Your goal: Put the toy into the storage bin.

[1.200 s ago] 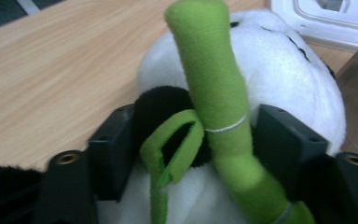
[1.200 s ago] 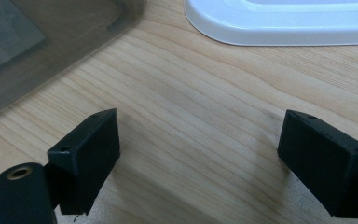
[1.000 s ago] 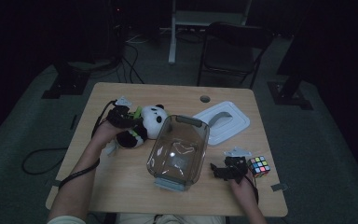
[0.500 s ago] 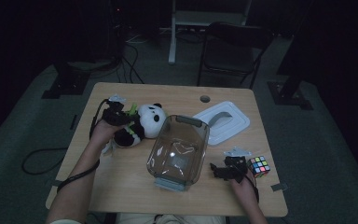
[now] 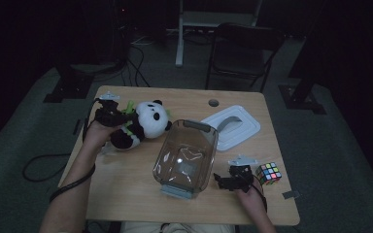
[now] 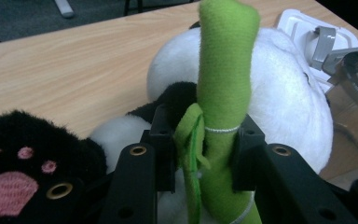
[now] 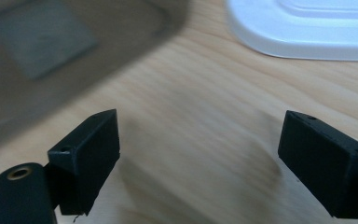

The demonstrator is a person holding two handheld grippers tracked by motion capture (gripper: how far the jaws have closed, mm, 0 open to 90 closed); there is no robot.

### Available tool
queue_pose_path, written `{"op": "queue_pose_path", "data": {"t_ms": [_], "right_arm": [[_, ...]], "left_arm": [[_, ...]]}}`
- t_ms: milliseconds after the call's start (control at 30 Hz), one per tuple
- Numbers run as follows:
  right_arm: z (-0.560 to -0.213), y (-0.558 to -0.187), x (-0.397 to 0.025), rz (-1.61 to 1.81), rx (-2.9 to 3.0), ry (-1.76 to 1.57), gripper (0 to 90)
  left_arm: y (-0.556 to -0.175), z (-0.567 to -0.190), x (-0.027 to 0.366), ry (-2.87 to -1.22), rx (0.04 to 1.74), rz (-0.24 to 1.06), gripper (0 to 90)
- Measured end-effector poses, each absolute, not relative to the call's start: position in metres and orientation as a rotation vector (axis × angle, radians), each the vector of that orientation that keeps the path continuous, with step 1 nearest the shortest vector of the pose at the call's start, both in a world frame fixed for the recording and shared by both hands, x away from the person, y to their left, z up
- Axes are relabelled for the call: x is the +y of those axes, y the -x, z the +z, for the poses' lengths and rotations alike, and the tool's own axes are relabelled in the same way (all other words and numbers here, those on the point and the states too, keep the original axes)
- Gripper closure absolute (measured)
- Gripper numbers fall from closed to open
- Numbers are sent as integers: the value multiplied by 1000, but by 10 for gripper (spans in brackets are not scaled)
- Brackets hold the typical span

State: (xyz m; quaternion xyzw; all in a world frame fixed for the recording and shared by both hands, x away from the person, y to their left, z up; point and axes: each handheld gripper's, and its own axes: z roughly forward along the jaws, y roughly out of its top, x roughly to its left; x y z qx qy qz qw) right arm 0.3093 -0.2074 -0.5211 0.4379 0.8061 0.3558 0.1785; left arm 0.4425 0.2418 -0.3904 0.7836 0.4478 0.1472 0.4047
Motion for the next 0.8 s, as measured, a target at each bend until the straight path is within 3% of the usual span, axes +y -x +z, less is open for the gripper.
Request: {"op": "queue_pose_path", "data": {"t_ms": [800], "right_arm": [[-515,-317,-110,1177,2406,-1130,122]], "left_arm": [[-431,-312,245,-1910,1123,471,692]]}}
